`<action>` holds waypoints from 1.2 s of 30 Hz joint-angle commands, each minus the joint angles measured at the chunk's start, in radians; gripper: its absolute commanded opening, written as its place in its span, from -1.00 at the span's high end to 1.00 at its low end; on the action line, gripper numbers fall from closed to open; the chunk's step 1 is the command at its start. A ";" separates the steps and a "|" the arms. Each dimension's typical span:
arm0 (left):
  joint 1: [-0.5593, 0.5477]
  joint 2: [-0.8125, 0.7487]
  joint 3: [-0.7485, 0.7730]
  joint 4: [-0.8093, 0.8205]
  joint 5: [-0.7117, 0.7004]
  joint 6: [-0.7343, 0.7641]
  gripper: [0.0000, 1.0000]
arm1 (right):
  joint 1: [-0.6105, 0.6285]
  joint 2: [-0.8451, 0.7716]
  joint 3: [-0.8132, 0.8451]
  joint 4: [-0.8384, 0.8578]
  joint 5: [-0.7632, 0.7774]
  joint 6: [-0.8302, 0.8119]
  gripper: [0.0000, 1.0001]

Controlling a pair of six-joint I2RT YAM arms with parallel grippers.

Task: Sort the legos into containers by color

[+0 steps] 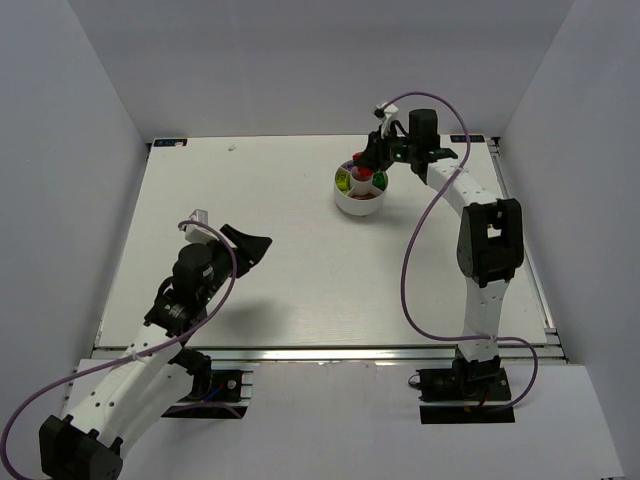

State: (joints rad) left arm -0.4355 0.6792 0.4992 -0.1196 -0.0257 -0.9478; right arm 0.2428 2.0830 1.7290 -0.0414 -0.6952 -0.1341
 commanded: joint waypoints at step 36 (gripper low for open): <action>0.000 -0.006 0.035 -0.020 -0.014 0.017 -0.33 | 0.023 -0.056 0.060 0.052 0.053 -0.063 -0.30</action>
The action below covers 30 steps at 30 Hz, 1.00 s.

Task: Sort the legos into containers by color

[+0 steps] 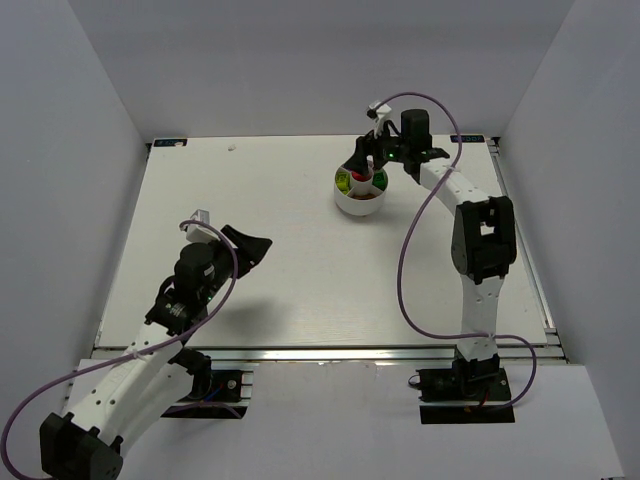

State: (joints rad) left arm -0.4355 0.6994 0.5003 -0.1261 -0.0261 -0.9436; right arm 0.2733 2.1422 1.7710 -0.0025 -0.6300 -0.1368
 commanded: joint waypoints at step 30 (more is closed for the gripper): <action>0.000 -0.014 0.115 0.232 0.193 0.112 -0.89 | -0.445 -1.004 -0.479 -0.636 0.274 -0.004 -0.79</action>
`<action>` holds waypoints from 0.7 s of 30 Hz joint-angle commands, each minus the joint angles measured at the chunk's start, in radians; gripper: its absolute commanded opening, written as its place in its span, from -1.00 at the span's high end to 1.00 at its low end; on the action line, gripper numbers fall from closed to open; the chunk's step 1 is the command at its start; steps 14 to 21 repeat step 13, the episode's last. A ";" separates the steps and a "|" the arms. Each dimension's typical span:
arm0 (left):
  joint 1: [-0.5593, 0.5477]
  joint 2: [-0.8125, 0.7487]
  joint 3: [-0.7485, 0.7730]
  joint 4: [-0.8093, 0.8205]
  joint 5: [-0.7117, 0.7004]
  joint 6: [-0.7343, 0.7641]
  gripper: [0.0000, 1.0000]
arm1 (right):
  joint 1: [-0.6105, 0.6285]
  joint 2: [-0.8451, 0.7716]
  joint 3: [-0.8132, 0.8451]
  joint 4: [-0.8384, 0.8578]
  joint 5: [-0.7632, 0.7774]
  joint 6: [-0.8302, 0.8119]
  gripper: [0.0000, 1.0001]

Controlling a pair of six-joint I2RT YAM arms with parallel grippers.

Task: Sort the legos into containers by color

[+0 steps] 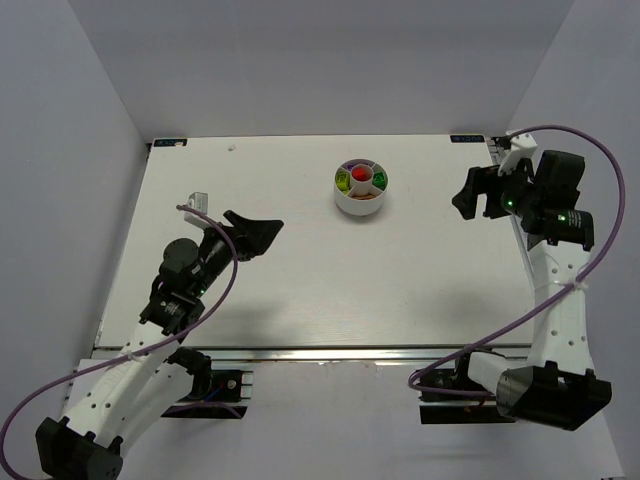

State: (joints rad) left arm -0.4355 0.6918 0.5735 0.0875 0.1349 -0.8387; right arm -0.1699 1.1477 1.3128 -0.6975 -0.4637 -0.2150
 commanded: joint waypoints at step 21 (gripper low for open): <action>0.000 -0.057 0.051 -0.028 0.038 0.015 -0.96 | -0.002 -0.026 -0.073 0.059 0.114 0.088 -0.79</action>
